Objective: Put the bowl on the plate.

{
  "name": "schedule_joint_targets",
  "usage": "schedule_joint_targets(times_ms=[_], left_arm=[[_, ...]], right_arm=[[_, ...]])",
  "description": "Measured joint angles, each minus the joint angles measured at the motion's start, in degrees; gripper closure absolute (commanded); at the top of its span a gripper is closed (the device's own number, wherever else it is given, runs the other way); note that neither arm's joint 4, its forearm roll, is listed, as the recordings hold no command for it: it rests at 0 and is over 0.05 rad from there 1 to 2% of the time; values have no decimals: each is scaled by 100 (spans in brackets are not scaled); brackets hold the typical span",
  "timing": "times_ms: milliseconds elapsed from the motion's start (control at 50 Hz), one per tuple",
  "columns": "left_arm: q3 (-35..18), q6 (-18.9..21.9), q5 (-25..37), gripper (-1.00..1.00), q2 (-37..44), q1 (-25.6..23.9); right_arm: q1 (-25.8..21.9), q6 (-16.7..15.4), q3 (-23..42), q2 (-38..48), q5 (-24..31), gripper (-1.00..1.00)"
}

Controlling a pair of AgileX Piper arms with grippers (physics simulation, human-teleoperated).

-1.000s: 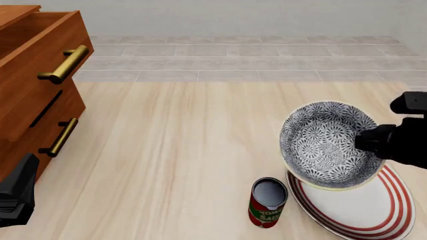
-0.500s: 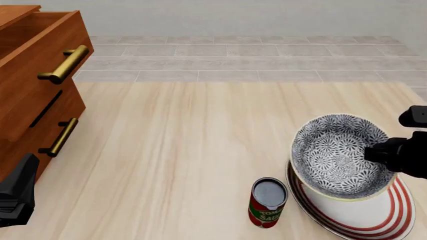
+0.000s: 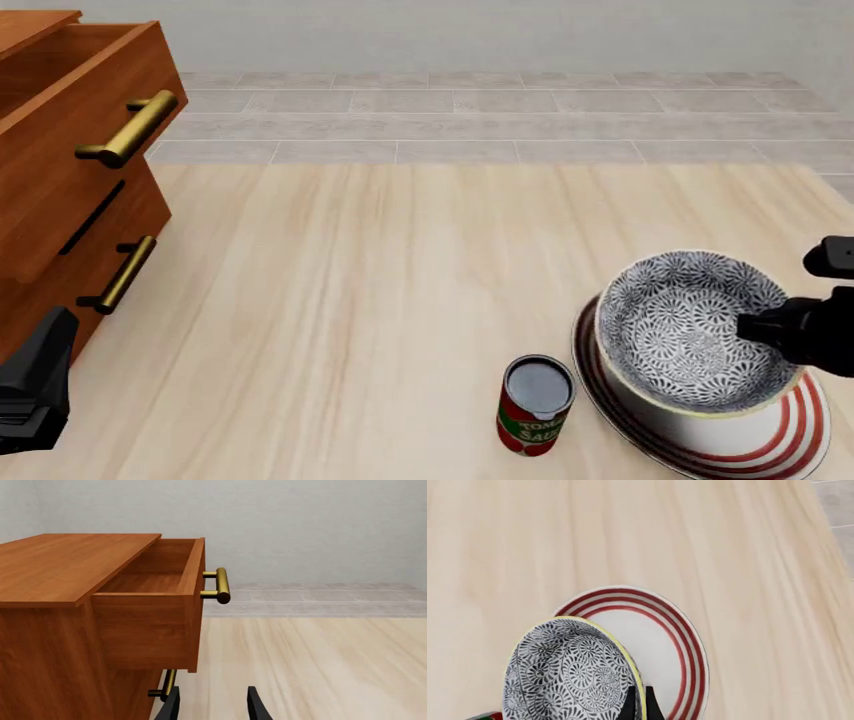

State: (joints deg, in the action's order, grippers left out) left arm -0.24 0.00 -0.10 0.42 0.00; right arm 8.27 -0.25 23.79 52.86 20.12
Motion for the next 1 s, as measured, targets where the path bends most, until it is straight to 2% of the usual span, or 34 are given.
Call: schedule_joint_targets(times_ms=[440,820,840,1000], left_arm=[[0,0,0,-100,0,0],[0,0,0,-100,0,0],[0,0,0,-100,0,0],[0,0,0,-100,0,0]], right_arm=[[59,80,-406,323,-500,100],[230,112,-511,582,-882,100],[237,110,-513,591,-892,-100],[292,27,-563,652,-914,-100]])
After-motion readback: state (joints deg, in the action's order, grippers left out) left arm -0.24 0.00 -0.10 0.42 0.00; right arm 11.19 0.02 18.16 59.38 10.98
